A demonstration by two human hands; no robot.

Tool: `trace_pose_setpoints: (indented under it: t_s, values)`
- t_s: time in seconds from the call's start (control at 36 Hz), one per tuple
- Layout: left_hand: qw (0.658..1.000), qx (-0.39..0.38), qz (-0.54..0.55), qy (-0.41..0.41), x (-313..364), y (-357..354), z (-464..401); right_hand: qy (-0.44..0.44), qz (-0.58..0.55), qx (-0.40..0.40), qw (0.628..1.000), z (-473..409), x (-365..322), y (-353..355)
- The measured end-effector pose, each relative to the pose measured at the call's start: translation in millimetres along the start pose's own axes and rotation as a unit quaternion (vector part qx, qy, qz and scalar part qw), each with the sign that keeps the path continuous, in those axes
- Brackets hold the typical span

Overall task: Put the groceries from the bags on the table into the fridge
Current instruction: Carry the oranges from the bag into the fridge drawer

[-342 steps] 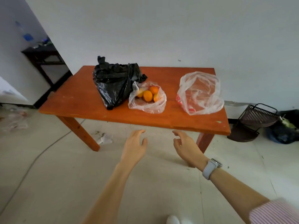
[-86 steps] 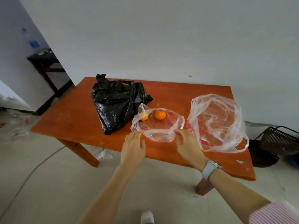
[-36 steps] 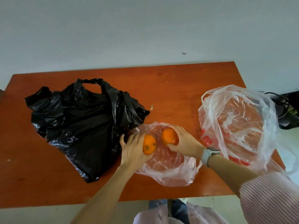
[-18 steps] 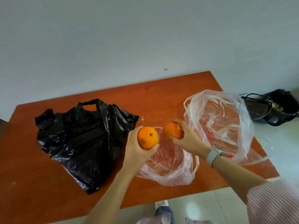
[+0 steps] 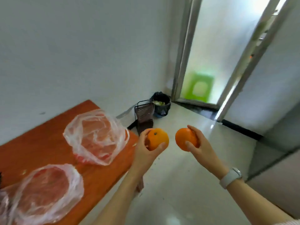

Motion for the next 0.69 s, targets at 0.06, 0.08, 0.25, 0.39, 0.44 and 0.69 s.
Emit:
trace_pose_setpoints:
  t_s: [0.06,0.08,0.25,0.39,0.44,0.69]
  values:
    - [0.998,-0.068,0.006,-0.012,20.5,-75.1,0.9,-0.021,0.005,0.069,0.997,27.0,19.4,74.1]
    - [0.995,-0.099,0.007,-0.018,32.3,-110.6,4.1,-0.035,0.000,0.103,0.994,41.3,28.7,108.3]
    - [0.958,-0.269,0.012,-0.097,115.9,-306.9,46.1,-0.100,-0.073,0.284,0.951,136.0,84.8,285.1]
    - [0.912,-0.368,0.012,-0.182,180.9,-439.6,89.2,-0.101,-0.081,0.404,0.906,209.5,105.8,397.1]
    - [0.893,-0.405,0.016,-0.195,204.0,-488.2,109.3,-0.098,-0.074,0.450,0.885,236.8,111.8,439.9]
    - [0.822,-0.495,0.067,-0.274,325.8,-684.2,170.5,-0.076,0.001,0.592,0.803,306.5,118.7,644.5]
Point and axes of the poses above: each hand's wrist, its own z-axis away from the middle knuckle, its own y-axis out of the back of the hand, x = y × z, the point moved 10 cm from there along -z, towards the middle knuckle, and after that the axes turned 5 degrees about -z, right-handed, at the moved point
